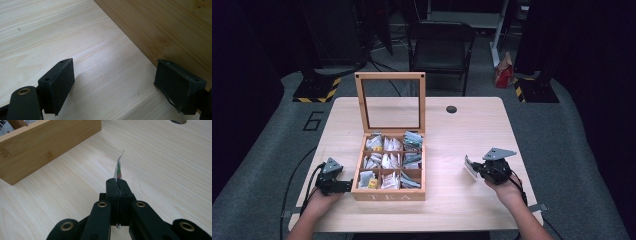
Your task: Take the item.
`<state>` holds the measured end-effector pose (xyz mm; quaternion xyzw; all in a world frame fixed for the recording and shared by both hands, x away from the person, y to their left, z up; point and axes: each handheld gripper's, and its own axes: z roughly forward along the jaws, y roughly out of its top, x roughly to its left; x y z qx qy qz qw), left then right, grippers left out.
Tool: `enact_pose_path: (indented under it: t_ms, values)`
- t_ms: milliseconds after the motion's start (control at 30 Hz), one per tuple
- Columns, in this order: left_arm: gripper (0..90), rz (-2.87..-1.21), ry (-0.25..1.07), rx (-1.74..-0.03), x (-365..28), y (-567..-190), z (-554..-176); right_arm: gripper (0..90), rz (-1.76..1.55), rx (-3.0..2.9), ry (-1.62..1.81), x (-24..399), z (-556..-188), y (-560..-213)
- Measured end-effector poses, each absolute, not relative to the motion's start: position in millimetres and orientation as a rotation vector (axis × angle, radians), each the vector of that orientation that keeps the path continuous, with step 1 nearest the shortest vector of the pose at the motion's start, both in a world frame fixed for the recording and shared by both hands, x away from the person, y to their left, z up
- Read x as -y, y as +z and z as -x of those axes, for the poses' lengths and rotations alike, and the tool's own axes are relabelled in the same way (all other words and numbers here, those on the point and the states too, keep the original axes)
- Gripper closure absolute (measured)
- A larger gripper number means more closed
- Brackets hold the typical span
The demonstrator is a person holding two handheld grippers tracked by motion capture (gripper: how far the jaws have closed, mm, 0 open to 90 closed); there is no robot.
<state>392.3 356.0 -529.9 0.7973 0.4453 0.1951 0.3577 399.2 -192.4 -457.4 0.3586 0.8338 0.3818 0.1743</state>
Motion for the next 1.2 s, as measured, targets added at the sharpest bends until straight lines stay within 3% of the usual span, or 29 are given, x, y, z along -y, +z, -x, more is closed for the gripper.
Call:
enact_pose_path:
  t_ms: [1200]
  values:
    - [15.8,-2.057,0.503,-1.149,-356,-530,-392,88.5,-0.961,-2.496,1.025,167,-390,-490]
